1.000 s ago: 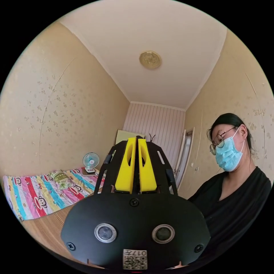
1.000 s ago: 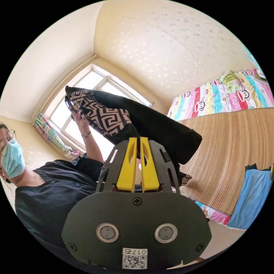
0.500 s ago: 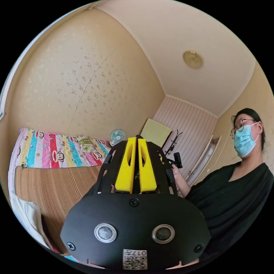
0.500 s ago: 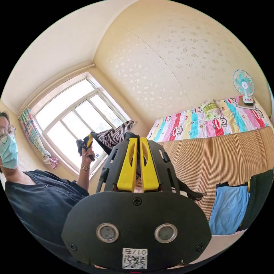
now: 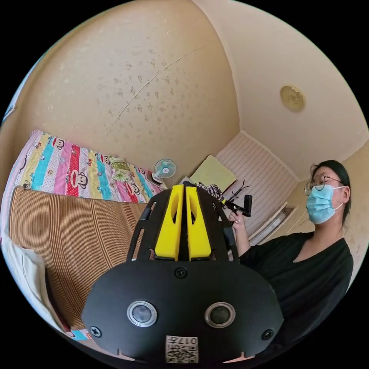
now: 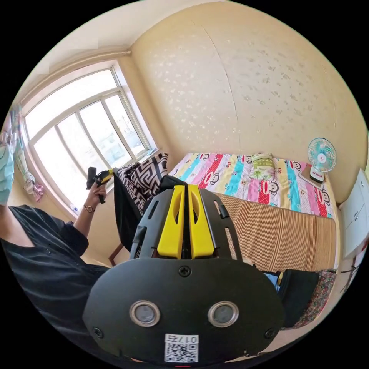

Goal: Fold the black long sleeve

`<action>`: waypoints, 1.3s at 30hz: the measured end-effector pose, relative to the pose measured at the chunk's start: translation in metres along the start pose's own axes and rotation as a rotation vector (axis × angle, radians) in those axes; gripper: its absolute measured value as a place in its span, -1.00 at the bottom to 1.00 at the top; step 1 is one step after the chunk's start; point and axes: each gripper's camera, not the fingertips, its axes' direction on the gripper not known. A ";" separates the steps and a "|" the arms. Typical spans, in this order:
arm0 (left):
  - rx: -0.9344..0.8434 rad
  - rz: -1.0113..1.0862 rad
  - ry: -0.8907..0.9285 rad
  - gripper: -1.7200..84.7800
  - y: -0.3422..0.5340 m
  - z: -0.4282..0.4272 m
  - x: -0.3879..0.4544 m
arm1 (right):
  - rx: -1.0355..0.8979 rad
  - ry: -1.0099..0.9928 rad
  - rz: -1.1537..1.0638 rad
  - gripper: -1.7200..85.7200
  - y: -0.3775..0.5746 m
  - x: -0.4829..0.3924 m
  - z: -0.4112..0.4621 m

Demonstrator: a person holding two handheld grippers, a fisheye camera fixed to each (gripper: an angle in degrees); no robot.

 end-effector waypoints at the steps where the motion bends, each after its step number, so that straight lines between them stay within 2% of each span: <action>1: -0.020 -0.028 -0.006 -0.98 -0.009 0.009 -0.016 | -0.060 0.022 0.023 -0.92 -0.016 0.021 0.028; 3: -0.114 -0.131 -0.071 -0.97 -0.045 0.052 -0.086 | -0.153 0.035 0.099 -0.92 -0.039 0.068 0.084; 5: -0.199 -0.188 -0.176 -0.96 -0.069 0.094 -0.147 | -0.298 0.056 0.203 -0.92 -0.063 0.138 0.179; 8: -0.239 -0.196 -0.220 -0.90 -0.089 0.157 -0.237 | -0.341 0.174 0.292 -0.90 -0.078 0.209 0.291; 10: -0.234 -0.298 -0.208 -0.83 -0.084 0.182 -0.288 | -0.336 0.226 0.297 -0.88 -0.073 0.235 0.340; 11: -0.205 -0.335 -0.207 -0.80 -0.073 0.190 -0.314 | -0.358 0.284 0.327 -0.87 -0.063 0.248 0.366; 13: -0.204 -0.313 -0.322 -0.78 -0.045 0.193 -0.336 | -0.373 0.358 0.380 -0.85 -0.037 0.262 0.394; 15: -0.316 -0.279 -0.540 -0.78 0.011 0.194 -0.362 | -0.390 0.341 0.381 -0.83 0.001 0.268 0.412; 17: -0.403 -0.251 -0.595 -0.78 0.065 0.189 -0.378 | -0.453 0.274 0.339 -0.82 0.074 0.265 0.429; 21: -0.507 -0.348 -0.563 -0.77 0.193 0.162 -0.396 | -0.591 0.246 0.371 -0.81 0.197 0.258 0.437; 26: -0.523 -0.346 -0.578 -0.74 0.266 0.141 -0.370 | -0.542 0.480 0.484 -0.78 0.310 0.246 0.374; 29: -0.512 -0.355 -0.586 -0.75 0.287 0.135 -0.357 | -0.716 0.501 0.467 -0.82 0.347 0.252 0.379; 30: -0.524 -0.371 -0.591 -0.76 0.293 0.135 -0.356 | -0.700 0.506 0.432 -0.85 0.347 0.251 0.377; 33: -0.535 -0.397 -0.647 -0.82 0.299 0.128 -0.355 | -0.805 0.501 0.362 -0.90 0.332 0.264 0.376; 36: -0.563 -0.412 -0.633 -0.84 0.294 0.112 -0.355 | -0.691 0.561 0.316 -0.91 0.283 0.293 0.336; 39: -0.577 -0.408 -0.623 -0.85 0.292 0.091 -0.350 | -0.534 0.814 0.304 -0.90 0.235 0.349 0.279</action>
